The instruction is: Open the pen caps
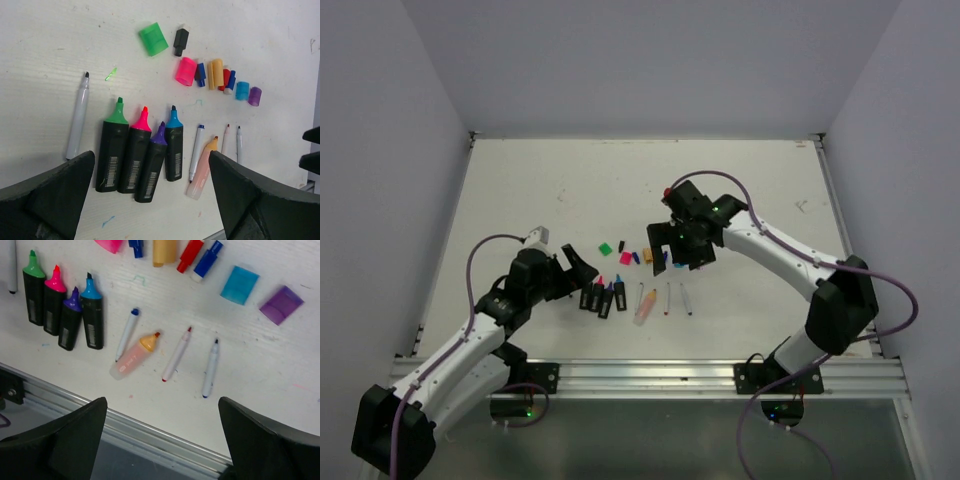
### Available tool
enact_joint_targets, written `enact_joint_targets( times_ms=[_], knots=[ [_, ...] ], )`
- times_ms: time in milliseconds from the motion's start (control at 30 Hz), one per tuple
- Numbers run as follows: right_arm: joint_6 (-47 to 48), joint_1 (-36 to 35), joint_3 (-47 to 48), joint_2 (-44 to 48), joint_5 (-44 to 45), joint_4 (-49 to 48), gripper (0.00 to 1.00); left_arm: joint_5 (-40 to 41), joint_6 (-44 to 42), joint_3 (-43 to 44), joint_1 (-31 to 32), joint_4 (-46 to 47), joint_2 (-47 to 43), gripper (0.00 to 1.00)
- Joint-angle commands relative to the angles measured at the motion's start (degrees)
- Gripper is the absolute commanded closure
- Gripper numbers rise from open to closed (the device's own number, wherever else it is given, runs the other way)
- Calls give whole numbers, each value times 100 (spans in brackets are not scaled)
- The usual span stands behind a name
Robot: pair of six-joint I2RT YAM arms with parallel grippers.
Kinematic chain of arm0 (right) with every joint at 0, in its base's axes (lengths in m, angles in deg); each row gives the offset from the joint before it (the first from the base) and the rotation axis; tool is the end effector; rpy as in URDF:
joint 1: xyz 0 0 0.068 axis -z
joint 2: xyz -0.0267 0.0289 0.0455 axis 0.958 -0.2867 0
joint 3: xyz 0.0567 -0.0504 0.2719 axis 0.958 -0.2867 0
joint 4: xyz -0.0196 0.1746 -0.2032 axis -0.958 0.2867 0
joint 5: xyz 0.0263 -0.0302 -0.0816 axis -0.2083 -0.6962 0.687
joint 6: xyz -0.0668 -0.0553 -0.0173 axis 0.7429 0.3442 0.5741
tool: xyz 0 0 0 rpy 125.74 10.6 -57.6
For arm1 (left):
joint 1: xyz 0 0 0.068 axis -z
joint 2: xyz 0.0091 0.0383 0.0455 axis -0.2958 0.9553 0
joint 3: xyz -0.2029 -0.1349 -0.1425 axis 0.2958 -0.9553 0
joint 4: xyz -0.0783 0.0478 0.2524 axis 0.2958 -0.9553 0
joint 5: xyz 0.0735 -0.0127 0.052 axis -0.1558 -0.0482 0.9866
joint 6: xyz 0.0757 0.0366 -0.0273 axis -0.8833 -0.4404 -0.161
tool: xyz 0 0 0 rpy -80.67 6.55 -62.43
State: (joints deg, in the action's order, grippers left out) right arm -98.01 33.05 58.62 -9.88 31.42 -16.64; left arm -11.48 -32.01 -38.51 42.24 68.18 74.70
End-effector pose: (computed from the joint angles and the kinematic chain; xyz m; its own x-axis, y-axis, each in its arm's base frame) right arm 0.2624 0.2339 0.2333 -0.9411 -0.1864 -0.2822 -0.2636 0.9270 0.2668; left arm 0.1806 -0.0878 0.1687 -0.6863 -0.5223 -0.5061 -0.1117 0.7633 -0.6363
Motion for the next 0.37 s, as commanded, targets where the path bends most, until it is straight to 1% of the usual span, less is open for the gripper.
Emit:
enact_joint_targets(
  times_ms=[0,167,233,267,300,333],
  knots=[
    [-93,30,-445,781,568,118,1,-191,-203,381,1,-254,228,0],
    [-286,22,-1280,1808,736,-13,1,-577,-230,522,10,9,615,0],
    [-409,13,-1604,2134,666,-293,1,-735,-186,504,19,194,712,0],
    [-453,21,-1971,2571,509,-425,1,-884,-160,487,19,334,720,0],
    [-497,13,-2149,2793,429,-774,1,-981,-98,408,10,448,694,0],
    [-523,13,-2499,3108,72,-1039,1,-1139,-72,329,19,667,651,0]
  ],
)
